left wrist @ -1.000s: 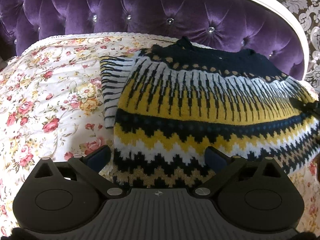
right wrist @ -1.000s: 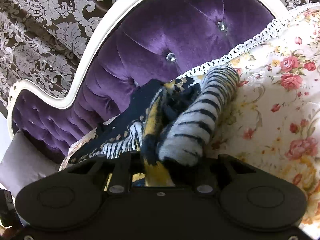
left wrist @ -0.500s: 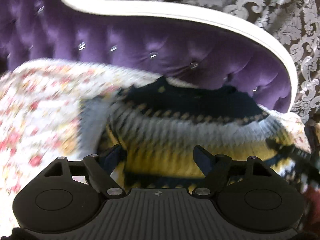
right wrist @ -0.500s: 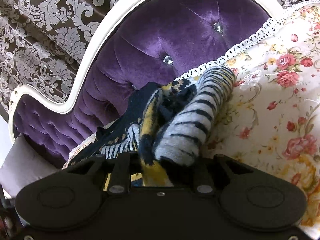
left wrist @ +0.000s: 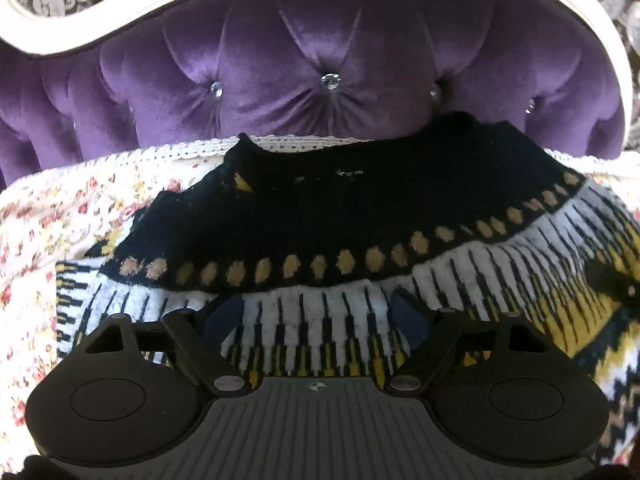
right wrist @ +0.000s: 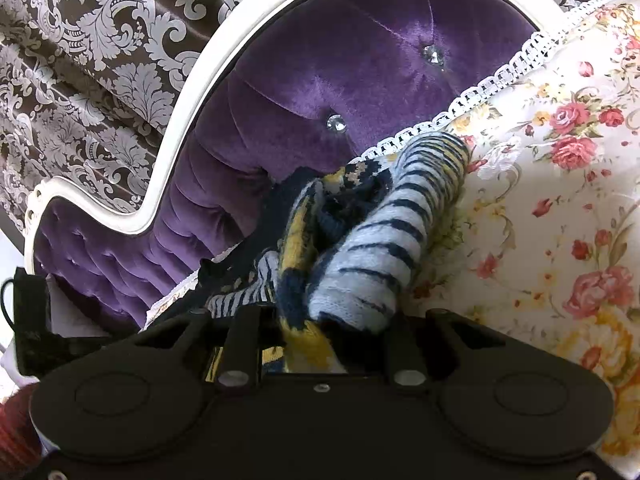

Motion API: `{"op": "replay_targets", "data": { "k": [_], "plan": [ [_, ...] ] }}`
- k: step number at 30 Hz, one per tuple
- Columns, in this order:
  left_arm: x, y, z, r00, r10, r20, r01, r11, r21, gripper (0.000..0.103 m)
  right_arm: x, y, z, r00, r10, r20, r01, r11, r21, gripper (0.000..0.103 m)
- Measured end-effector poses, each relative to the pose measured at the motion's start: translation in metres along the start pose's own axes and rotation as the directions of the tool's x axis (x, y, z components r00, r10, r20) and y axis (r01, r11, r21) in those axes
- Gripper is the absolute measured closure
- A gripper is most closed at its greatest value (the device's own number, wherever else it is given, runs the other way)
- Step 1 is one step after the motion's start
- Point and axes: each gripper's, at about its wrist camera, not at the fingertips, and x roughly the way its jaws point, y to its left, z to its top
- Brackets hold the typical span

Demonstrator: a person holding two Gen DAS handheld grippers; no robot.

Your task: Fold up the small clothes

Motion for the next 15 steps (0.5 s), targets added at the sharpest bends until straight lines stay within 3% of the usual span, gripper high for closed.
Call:
{"op": "replay_targets", "data": {
  "k": [4, 7, 10, 15],
  "plan": [
    [-0.005, 0.003, 0.009, 0.999, -0.01, -0.034, 0.01, 1.0, -0.003, 0.026, 0.0, 0.0, 0.0, 1.0, 0.002, 0.0, -0.002, 1.0, 0.003, 0.079],
    [-0.028, 0.012, 0.002, 0.999, -0.037, -0.007, 0.037, 0.999, -0.028, 0.031, 0.0, -0.001, 0.0, 1.0, 0.004, 0.0, -0.004, 1.0, 0.005, 0.079],
    [-0.056, 0.026, -0.021, 0.998, -0.061, 0.03, 0.063, 0.997, -0.052, 0.031, 0.0, -0.001, 0.0, 1.0, 0.006, 0.0, -0.006, 1.0, 0.006, 0.079],
    [-0.085, 0.066, -0.067, 0.997, -0.039, 0.069, 0.047, 0.992, -0.118, 0.031, 0.0, -0.002, 0.001, 1.0, 0.007, -0.001, -0.007, 1.0, 0.007, 0.079]
  ]
}}
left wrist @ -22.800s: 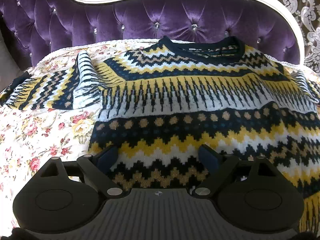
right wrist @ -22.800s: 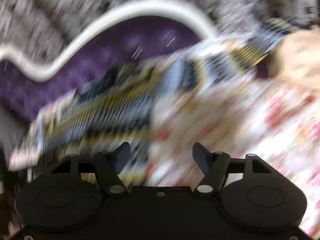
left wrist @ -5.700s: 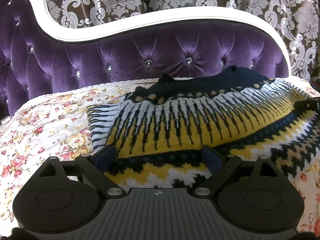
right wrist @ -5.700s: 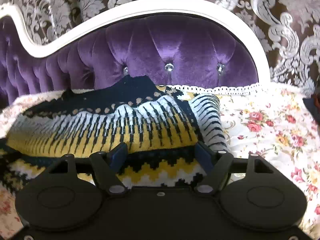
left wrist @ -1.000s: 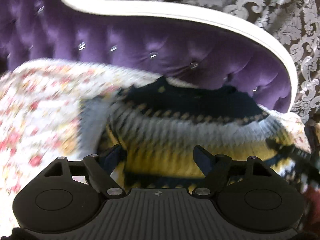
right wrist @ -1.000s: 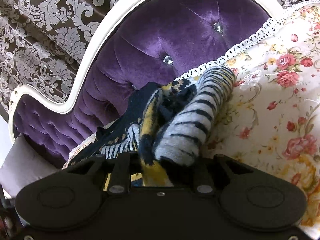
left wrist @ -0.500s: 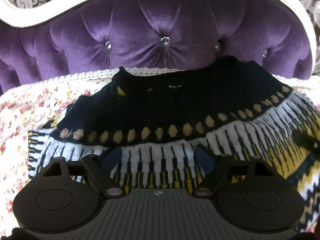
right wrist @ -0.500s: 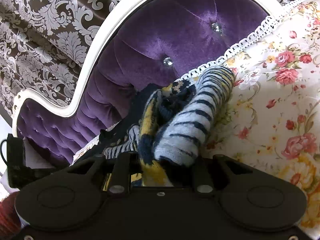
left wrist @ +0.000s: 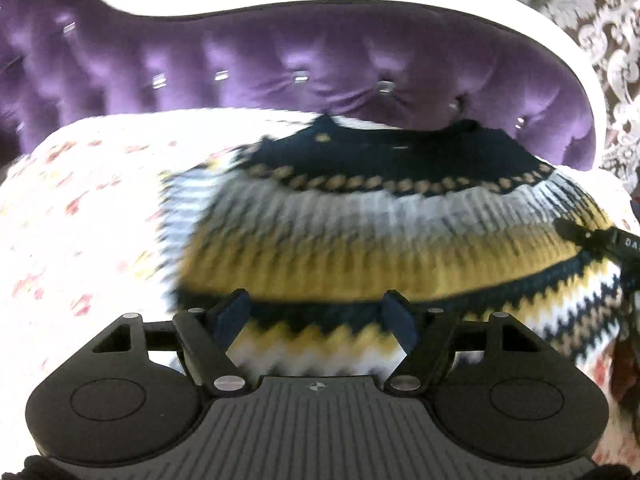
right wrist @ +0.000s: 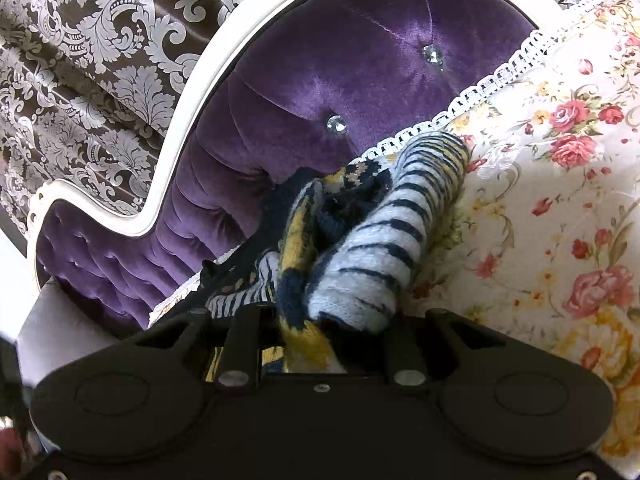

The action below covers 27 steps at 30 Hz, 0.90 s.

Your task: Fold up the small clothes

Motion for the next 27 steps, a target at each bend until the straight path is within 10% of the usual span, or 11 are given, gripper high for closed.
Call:
{"op": "replay_targets", "data": {
  "k": [16, 21, 27],
  "plan": [
    [-0.021, 0.096, 0.003, 0.999, -0.021, 0.033, 0.027, 0.977, -0.209, 0.032, 0.005, 0.03, 0.01, 0.982, -0.177, -0.063, 0.174, 0.983, -0.059, 0.076],
    [-0.032, 0.112, 0.005, 0.997, -0.056, 0.049, 0.067, 0.962, -0.265, 0.032, 0.004, 0.088, 0.023, 0.951, -0.302, -0.074, 0.285, 0.942, -0.178, 0.07],
    [-0.043, 0.124, 0.006, 0.99, -0.121, 0.072, 0.138, 0.936, -0.325, 0.032, 0.015, 0.181, 0.029, 0.965, -0.248, -0.081, 0.213, 0.929, -0.301, 0.071]
  ]
}}
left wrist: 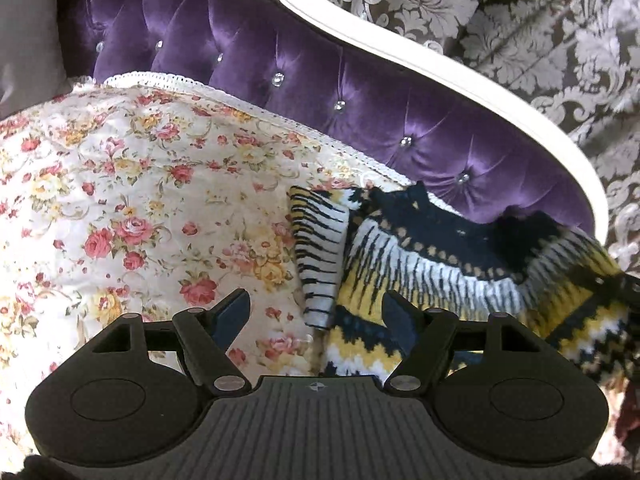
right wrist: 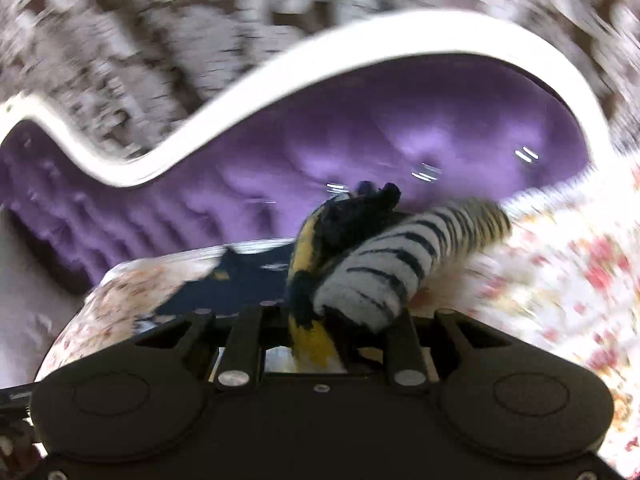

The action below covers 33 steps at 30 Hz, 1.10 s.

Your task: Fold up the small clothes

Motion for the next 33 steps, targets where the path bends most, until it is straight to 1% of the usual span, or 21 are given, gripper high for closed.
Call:
{"op": "replay_targets", "data": {
  "k": [3, 5, 7, 11, 15, 17, 18, 19, 20, 21, 22, 23, 24, 27, 28, 30, 33],
  "plan": [
    [-0.003, 0.007, 0.002, 1.0, -0.005, 0.0, 0.005, 1.0, -0.023, 0.032, 0.019, 0.044, -0.001, 0.998, 0.04, -0.044, -0.041, 0.998, -0.041, 0.071],
    [-0.005, 0.013, 0.003, 1.0, -0.001, 0.002, 0.001, 0.999, -0.036, 0.032, 0.038, 0.068, -0.008, 0.996, 0.06, -0.072, -0.065, 0.996, -0.059, 0.071],
    [-0.008, 0.02, 0.005, 1.0, 0.004, 0.006, -0.003, 0.999, -0.051, 0.031, 0.059, 0.09, -0.019, 0.993, 0.063, -0.105, -0.071, 0.994, -0.077, 0.071],
    [-0.011, 0.033, 0.009, 1.0, 0.009, 0.006, -0.009, 0.996, -0.086, 0.032, 0.09, 0.12, -0.041, 0.99, 0.028, -0.136, -0.044, 0.993, -0.113, 0.071],
    [-0.012, 0.041, 0.013, 1.0, 0.006, 0.011, -0.005, 0.994, -0.111, 0.031, 0.104, 0.141, -0.057, 0.99, -0.06, -0.129, 0.035, 0.981, -0.191, 0.07],
    [-0.012, 0.042, 0.013, 1.0, 0.007, 0.01, -0.005, 0.993, -0.118, 0.031, 0.107, 0.156, -0.063, 0.987, -0.11, -0.116, 0.076, 0.961, -0.266, 0.069],
    [-0.012, 0.043, 0.013, 1.0, 0.005, 0.008, -0.004, 0.993, -0.12, 0.031, 0.109, 0.164, -0.066, 0.985, -0.135, -0.107, 0.095, 0.944, -0.316, 0.065],
    [-0.011, 0.043, 0.013, 1.0, 0.005, 0.007, -0.004, 0.993, -0.122, 0.032, 0.111, 0.172, -0.07, 0.982, -0.163, -0.1, 0.115, 0.921, -0.373, 0.063],
    [-0.011, 0.043, 0.013, 1.0, 0.004, 0.005, -0.004, 0.993, -0.121, 0.031, 0.112, 0.179, -0.072, 0.979, -0.183, -0.094, 0.129, 0.901, -0.415, 0.058],
    [-0.011, 0.043, 0.013, 1.0, 0.004, 0.005, -0.004, 0.993, -0.121, 0.031, 0.114, 0.185, -0.076, 0.977, -0.193, -0.091, 0.132, 0.88, -0.456, 0.048],
    [-0.011, 0.043, 0.012, 1.0, 0.004, 0.006, -0.003, 0.993, -0.122, 0.031, 0.116, 0.19, -0.079, 0.977, -0.19, -0.095, 0.122, 0.868, -0.482, 0.042],
    [-0.012, 0.044, 0.012, 1.0, 0.004, 0.007, -0.003, 0.992, -0.124, 0.032, 0.117, 0.195, -0.082, 0.979, -0.18, -0.1, 0.106, 0.859, -0.501, 0.029],
    [-0.012, 0.044, 0.013, 1.0, 0.004, 0.009, -0.003, 0.992, -0.128, 0.031, 0.118, 0.2, -0.085, 0.98, -0.168, -0.104, 0.09, 0.847, -0.523, 0.02],
    [-0.013, 0.048, 0.014, 1.0, 0.007, 0.012, -0.006, 0.99, -0.14, 0.032, 0.12, 0.215, -0.096, 0.986, -0.148, -0.078, 0.072, 0.796, -0.601, 0.019],
    [-0.013, 0.049, 0.014, 1.0, 0.011, 0.014, -0.008, 0.99, -0.144, 0.031, 0.119, 0.216, -0.098, 0.989, -0.13, -0.075, 0.058, 0.792, -0.607, 0.019],
    [-0.014, 0.05, 0.015, 1.0, 0.013, 0.016, -0.01, 0.988, -0.152, 0.031, 0.115, 0.212, -0.099, 0.995, -0.061, -0.083, 0.001, 0.81, -0.587, 0.019],
    [-0.014, 0.053, 0.016, 1.0, 0.013, 0.017, -0.01, 0.987, -0.161, 0.031, 0.105, 0.203, -0.098, 0.997, 0.032, -0.076, -0.069, 0.833, -0.548, 0.019]
  ]
}}
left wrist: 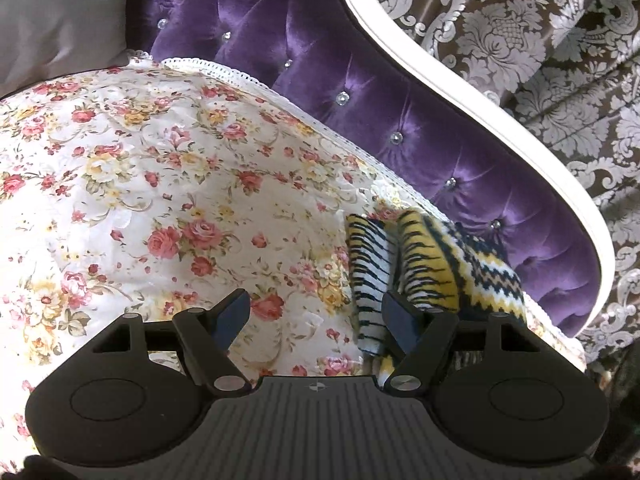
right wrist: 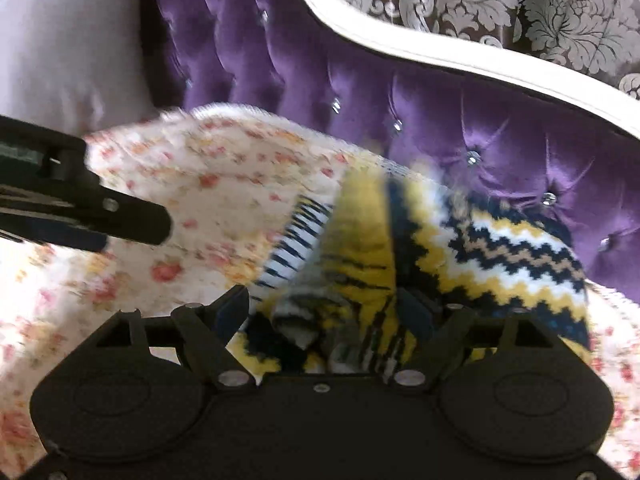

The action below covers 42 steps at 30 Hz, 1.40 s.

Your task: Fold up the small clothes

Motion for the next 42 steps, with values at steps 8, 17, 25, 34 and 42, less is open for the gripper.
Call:
{"op": "replay_targets", "data": {
  "k": [8, 17, 25, 34, 42],
  "plan": [
    [0.001, 0.002, 0.0, 1.0, -0.015, -0.007, 0.015, 1.0, -0.014, 0.032, -0.049, -0.016, -0.021, 0.988, 0.016, 0.152, -0.03, 0.996, 0.087, 0.021],
    [0.009, -0.011, -0.008, 0.999, -0.019, -0.032, 0.02, 0.999, 0.027, 0.032, -0.077, 0.019, -0.067, 0.984, -0.102, 0.143, 0.112, 0.992, -0.065, 0.008],
    [0.017, -0.023, -0.014, 0.998, -0.021, -0.051, 0.025, 0.997, 0.07, 0.032, -0.065, 0.037, -0.076, 0.969, -0.187, 0.16, 0.215, 0.958, -0.189, 0.028],
    [0.022, -0.03, -0.019, 0.997, -0.052, -0.064, 0.058, 0.994, 0.096, 0.032, -0.064, 0.031, -0.081, 0.963, -0.213, 0.166, 0.24, 0.957, -0.163, 0.044],
    [0.027, -0.03, -0.024, 0.964, -0.249, -0.096, 0.253, 0.967, 0.032, 0.029, -0.063, 0.009, -0.08, 0.953, -0.177, 0.247, 0.159, 0.983, 0.092, 0.087]
  ]
}}
